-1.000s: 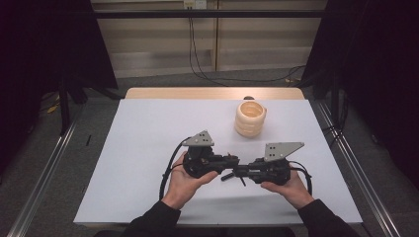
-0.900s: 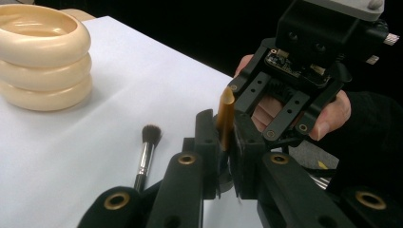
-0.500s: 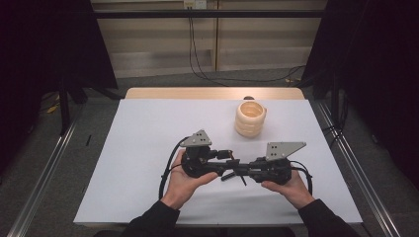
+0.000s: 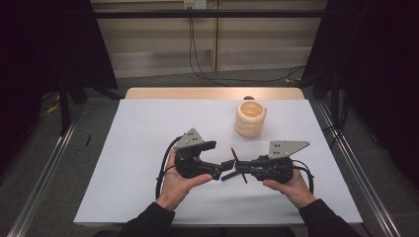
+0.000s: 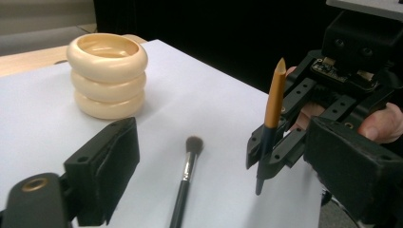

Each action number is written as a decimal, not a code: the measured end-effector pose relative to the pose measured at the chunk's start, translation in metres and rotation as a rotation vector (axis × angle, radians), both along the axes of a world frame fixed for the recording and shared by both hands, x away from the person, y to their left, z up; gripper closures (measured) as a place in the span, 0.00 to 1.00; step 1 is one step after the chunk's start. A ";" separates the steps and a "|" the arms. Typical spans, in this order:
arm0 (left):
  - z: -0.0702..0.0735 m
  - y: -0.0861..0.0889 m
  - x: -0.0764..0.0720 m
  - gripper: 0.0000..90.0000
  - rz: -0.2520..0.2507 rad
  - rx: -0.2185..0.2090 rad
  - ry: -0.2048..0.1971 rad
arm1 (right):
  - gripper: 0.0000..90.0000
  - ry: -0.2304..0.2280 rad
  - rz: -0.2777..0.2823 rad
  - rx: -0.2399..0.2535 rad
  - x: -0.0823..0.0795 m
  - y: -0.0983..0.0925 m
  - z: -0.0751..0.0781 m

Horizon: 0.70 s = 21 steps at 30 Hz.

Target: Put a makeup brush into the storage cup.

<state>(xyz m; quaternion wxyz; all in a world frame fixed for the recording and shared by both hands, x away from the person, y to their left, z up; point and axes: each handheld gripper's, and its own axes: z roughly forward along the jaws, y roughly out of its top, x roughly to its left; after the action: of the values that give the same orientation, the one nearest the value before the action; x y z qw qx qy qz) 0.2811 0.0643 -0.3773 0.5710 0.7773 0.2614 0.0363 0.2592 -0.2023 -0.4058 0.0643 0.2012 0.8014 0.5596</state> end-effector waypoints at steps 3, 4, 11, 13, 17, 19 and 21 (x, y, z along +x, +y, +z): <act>0.000 0.003 0.000 0.08 0.009 0.006 -0.011 | 0.93 -0.007 -0.001 0.003 0.000 0.000 0.001; -0.001 0.005 0.001 0.07 0.012 0.000 -0.013 | 0.93 -0.007 -0.002 0.005 0.000 0.000 0.001; 0.000 0.013 -0.001 0.02 0.020 -0.036 -0.051 | 0.93 -0.012 -0.015 0.012 0.001 -0.003 0.002; 0.000 0.016 -0.002 0.02 0.032 -0.017 -0.085 | 0.93 -0.009 -0.020 0.016 0.001 -0.004 0.002; -0.002 0.023 -0.002 0.01 0.088 -0.014 -0.111 | 0.93 -0.009 -0.035 0.019 0.002 -0.006 0.003; -0.005 0.028 -0.003 0.01 0.106 -0.014 -0.107 | 0.93 -0.008 -0.035 0.021 0.002 -0.007 0.003; -0.007 0.033 -0.003 0.01 0.100 -0.027 -0.106 | 0.93 -0.011 -0.039 0.022 0.003 -0.008 0.003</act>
<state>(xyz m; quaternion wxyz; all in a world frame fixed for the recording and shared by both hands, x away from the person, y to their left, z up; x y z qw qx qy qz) 0.2785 0.0976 -0.3839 0.5921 0.7525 0.2697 0.1023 0.2619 -0.2107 -0.4025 0.0776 0.2143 0.7908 0.5680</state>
